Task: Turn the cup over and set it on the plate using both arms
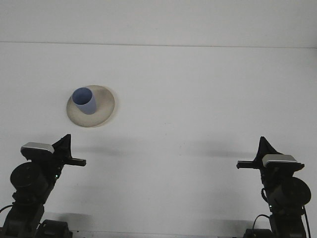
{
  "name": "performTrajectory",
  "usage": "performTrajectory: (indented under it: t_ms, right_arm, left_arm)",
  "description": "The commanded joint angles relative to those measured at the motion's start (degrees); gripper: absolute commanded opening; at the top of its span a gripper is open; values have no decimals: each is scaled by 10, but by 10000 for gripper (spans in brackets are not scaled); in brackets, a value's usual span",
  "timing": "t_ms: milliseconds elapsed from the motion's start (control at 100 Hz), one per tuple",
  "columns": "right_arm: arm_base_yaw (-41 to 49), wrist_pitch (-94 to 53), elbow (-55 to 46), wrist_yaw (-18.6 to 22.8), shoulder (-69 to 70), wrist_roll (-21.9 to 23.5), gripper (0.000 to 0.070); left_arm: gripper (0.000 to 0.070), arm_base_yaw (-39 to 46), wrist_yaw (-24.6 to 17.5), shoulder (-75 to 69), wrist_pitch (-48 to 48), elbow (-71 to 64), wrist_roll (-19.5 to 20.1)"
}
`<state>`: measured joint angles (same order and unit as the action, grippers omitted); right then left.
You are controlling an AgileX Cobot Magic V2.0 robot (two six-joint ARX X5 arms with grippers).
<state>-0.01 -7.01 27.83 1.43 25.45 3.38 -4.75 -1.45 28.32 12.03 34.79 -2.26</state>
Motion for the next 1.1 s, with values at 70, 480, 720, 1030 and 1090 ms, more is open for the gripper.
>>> performTrajectory:
  t_ms: [70, 480, 720, 1030, 1090]
  right_arm:
    - [0, 7, 2, -1, 1, -2, 0]
    - [0, 7, 2, -1, 1, -2, 0]
    - [0, 10, 2, -1, 1, -2, 0]
    - [0, 10, 2, -1, 1, -2, 0]
    - [0, 10, 2, -1, 1, -2, 0]
  left_arm:
    - [13, -1, 2, 0, -6, 8, 5]
    - [13, 0, 2, -22, -80, -19, 33]
    - [13, 7, 2, -125, -179, -163, 34]
    - [13, 47, 2, -254, -222, -297, 33]
    - [13, 51, 2, -269, -230, -314, 33]
